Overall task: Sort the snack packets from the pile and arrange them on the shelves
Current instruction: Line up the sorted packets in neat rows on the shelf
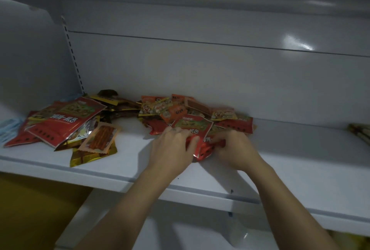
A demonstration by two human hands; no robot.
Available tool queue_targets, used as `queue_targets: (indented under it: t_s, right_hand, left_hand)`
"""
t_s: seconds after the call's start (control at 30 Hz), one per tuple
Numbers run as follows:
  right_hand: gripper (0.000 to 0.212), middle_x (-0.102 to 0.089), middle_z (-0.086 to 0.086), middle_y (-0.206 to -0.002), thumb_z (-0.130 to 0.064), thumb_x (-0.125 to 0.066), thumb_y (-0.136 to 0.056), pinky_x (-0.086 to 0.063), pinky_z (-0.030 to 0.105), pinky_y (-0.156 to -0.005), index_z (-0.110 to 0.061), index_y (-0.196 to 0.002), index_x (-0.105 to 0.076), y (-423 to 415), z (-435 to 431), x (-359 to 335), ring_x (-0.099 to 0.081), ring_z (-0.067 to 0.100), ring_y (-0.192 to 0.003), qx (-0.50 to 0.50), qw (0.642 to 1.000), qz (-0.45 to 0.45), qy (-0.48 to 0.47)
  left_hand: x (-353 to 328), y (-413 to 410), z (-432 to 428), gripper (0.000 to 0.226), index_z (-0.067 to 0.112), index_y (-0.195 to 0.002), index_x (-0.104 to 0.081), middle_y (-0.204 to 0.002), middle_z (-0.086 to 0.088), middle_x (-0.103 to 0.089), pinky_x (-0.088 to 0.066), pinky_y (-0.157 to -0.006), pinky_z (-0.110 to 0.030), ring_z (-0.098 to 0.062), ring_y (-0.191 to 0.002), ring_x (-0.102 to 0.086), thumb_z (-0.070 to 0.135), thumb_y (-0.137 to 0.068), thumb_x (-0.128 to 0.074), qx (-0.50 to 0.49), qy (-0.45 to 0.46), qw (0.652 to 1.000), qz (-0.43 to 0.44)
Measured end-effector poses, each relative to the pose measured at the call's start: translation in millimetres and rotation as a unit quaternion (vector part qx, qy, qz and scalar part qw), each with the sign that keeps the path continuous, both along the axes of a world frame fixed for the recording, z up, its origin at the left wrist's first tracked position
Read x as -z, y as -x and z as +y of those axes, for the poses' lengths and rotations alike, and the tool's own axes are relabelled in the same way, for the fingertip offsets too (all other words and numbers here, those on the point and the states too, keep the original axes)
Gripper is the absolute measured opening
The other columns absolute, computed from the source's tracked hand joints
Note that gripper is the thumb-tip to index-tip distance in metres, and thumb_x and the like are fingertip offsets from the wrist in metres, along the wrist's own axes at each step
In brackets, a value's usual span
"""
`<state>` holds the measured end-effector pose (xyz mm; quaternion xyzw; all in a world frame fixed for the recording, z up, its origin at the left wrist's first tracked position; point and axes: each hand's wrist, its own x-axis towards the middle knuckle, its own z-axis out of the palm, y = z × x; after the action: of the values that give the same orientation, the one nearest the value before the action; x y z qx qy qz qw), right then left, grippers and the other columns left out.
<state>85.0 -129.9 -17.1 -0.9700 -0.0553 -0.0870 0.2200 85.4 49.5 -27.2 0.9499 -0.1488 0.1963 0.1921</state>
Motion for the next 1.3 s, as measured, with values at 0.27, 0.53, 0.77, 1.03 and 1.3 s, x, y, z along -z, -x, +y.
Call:
queue_targets:
  t_s: [0.27,0.53,0.77,1.03,1.3]
  right_hand:
    - [0.035,-0.071,-0.002,-0.104,-0.05,-0.061,-0.09,-0.043,0.027,-0.069,-0.031,-0.118,-0.067,-3.0,9.0,0.3,-0.065,0.022,-0.098,0.104,0.994,-0.005,-0.034]
    - [0.058,-0.064,0.0,-0.125,-0.055,-0.066,-0.081,-0.05,0.037,-0.087,-0.037,-0.134,-0.051,-8.0,17.0,15.1,-0.057,0.028,-0.115,0.112,0.992,0.058,-0.016]
    - [0.066,-0.057,0.004,-0.132,-0.039,-0.076,-0.081,-0.042,0.033,-0.096,-0.033,-0.14,-0.049,-1.3,17.3,16.5,-0.052,0.024,-0.121,0.086,0.994,0.019,-0.057]
    - [0.058,-0.059,0.002,-0.128,-0.025,-0.083,-0.076,-0.046,0.034,-0.099,-0.03,-0.129,-0.06,8.0,11.5,17.3,-0.057,0.022,-0.114,0.085,0.988,-0.04,-0.126]
    - [0.04,-0.062,0.003,-0.119,-0.005,-0.075,-0.081,-0.052,0.033,-0.094,-0.025,-0.115,-0.068,16.2,-1.4,8.6,-0.062,0.019,-0.104,0.066,0.972,-0.104,-0.199]
  left_hand:
    - [-7.3,-16.0,20.4,0.064,0.031,-0.148,-0.031,-0.14,-0.008,-0.048,-0.037,-0.108,-0.044,-0.029,-0.128,-0.042,0.064,-0.093,-0.042,-0.055,-0.062,0.986,0.145]
    - [-3.0,-18.0,14.5,0.073,0.034,-0.15,-0.027,-0.139,-0.016,-0.044,-0.037,-0.107,-0.044,-0.035,-0.129,-0.041,0.061,-0.089,-0.057,-0.035,-0.044,0.978,0.199]
    - [-2.7,-19.0,9.2,0.088,0.035,-0.152,-0.021,-0.14,-0.018,-0.043,-0.036,-0.108,-0.044,-0.037,-0.128,-0.042,0.06,-0.081,-0.068,-0.036,-0.024,0.976,0.212]
    - [3.8,-21.6,8.7,0.091,0.037,-0.139,-0.044,-0.12,-0.001,-0.058,-0.058,-0.086,-0.043,-0.022,-0.103,-0.062,0.024,-0.063,-0.092,0.034,0.222,0.943,0.246]
    - [-2.5,-12.9,-0.6,0.085,0.035,-0.136,-0.048,-0.118,0.006,-0.062,-0.059,-0.084,-0.042,-0.015,-0.1,-0.065,0.006,-0.067,-0.089,0.074,0.352,0.904,0.231]
